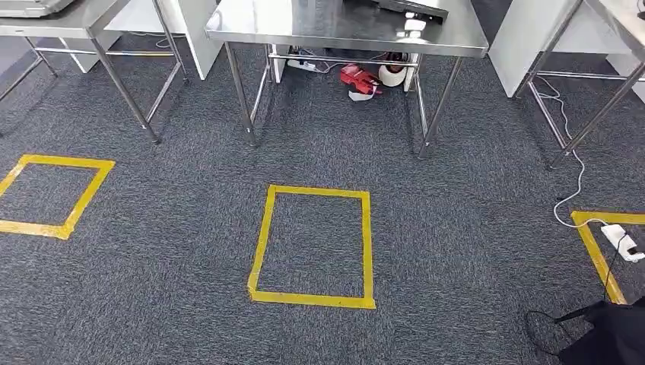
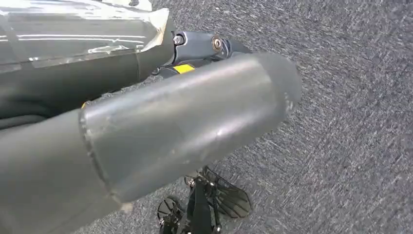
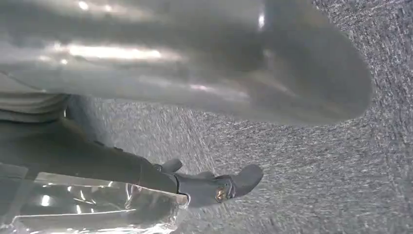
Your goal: Take the parts from the cabinet and place them on the table.
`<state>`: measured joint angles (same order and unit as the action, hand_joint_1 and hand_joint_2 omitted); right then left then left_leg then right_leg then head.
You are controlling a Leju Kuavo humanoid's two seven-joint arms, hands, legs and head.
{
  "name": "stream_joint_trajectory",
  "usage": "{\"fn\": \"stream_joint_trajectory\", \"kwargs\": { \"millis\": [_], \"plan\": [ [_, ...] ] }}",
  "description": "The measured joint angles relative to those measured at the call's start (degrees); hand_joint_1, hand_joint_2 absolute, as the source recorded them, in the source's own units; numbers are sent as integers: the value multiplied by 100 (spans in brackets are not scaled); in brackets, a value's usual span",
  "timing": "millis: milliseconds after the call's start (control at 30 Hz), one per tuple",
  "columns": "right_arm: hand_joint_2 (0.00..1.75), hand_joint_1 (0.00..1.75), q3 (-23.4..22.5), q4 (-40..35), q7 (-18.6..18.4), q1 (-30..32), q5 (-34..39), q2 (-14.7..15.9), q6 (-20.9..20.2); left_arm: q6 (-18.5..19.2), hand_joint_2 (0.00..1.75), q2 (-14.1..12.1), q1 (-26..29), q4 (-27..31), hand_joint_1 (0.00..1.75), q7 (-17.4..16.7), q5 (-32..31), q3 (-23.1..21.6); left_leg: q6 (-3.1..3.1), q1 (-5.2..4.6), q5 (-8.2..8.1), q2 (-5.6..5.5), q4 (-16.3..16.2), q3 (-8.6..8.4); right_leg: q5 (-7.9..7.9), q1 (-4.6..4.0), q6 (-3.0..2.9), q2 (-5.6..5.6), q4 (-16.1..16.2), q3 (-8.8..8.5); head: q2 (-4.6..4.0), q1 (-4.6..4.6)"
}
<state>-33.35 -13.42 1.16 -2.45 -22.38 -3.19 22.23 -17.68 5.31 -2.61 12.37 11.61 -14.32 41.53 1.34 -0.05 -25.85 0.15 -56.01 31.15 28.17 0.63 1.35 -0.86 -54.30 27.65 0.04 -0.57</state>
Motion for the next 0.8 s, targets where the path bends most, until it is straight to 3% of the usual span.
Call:
{"fn": "stream_joint_trajectory", "kwargs": {
  "millis": [133,167,200,233,300,333,367,400,433,467,500,533,567,600,667,700,767,800],
  "plan": [
    [0,0,-28,59,-149,-16,-98,-72,17,-63,0,26,0,-24,0,-144,-15,13,47,-23,-9,-4,-14,13,-15,23,48,-1,14,-1,2,-2],
    [0,0,-28,70,-207,-26,-125,-90,24,-83,0,41,0,-33,0,-190,-28,13,77,-21,13,-4,19,10,-22,10,68,-3,25,-1,0,-2],
    [0,0,-28,72,-238,-30,-140,-87,33,-92,0,68,0,-37,0,-199,-44,11,138,55,74,8,100,-12,19,-18,78,-1,-31,-6,0,-2],
    [0,0,-28,85,-245,-33,-155,-103,39,-100,0,90,-1,-39,0,-201,-61,11,160,53,95,29,114,4,175,12,57,14,-250,89,0,0],
    [0,0,-28,111,-262,-31,-164,-127,42,-105,0,101,-1,-39,0,-210,-66,11,182,65,111,42,113,46,634,37,1,38,-1113,515,2,52],
    [0,0,-28,120,-262,-29,-164,-127,44,-107,0,109,0,-42,0,-210,-66,11,178,64,119,43,110,70,812,45,7,49,-1577,734,0,44],
    [0,0,-31,131,-278,-13,-164,-127,46,-107,0,114,0,-44,0,-212,-66,13,169,64,128,80,108,84,883,55,54,55,-1898,879,0,55],
    [0,0,-31,144,-299,-10,-175,-127,50,-107,0,122,7,-46,0,-233,-66,13,161,69,133,90,107,85,830,74,107,55,-1875,864,0,48],
    [0,0,-33,149,-349,-8,-179,-127,61,-107,0,131,13,-52,0,-264,-66,13,145,83,133,116,101,83,674,108,192,51,-1574,706,0,57],
    [0,0,-35,151,-376,-10,-181,-127,74,-111,0,149,14,-55,0,-286,-64,13,114,104,131,147,92,79,462,136,280,23,-1076,461,0,50],
    [0,0,-37,151,-398,-18,-192,-129,79,-127,0,153,14,-59,0,-295,-61,13,74,122,126,182,77,73,255,162,353,-58,-509,175,0,55],
    [0,0,-37,153,-428,-39,-197,-155,81,-149,0,146,14,-59,0,-308,-61,13,8,94,115,221,51,67,135,171,362,-303,-63,-18,0,74],
    [0,0,-37,155,-450,-71,-199,-164,81,-162,0,155,23,-65,0,-323,-61,13,-63,92,66,273,20,59,81,87,283,-292,-58,23,0,76],
    [0,0,-37,157,-459,-74,-214,-175,83,-181,0,151,22,-66,0,-350,-61,13,-109,89,65,309,33,38,69,89,160,-193,-72,43,0,37],
    [0,0,-37,162,-483,-48,-249,-175,79,-214,0,168,11,-66,0,-411,-70,13,-187,130,99,409,87,-15,31,42,41,-102,-73,58,0,44],
    [0,0,-37,164,-492,-45,-273,-175,68,-227,0,177,11,-68,0,-433,-81,13,-220,141,101,444,75,-7,-24,85,-33,-56,-40,57,2,48],
    [0,0,-35,166,-547,-46,-315,-181,26,-249,0,181,7,-70,0,-505,-125,11,-253,175,-347,149,-381,177,-88,126,-140,21,-42,52,0,31],
    [0,0,-31,170,-557,-45,-358,-194,-2,-269,0,181,12,-72,0,-542,-136,11,-257,171,-674,56,-909,386,-101,110,-155,70,-44,76,0,42]
  ]
}}
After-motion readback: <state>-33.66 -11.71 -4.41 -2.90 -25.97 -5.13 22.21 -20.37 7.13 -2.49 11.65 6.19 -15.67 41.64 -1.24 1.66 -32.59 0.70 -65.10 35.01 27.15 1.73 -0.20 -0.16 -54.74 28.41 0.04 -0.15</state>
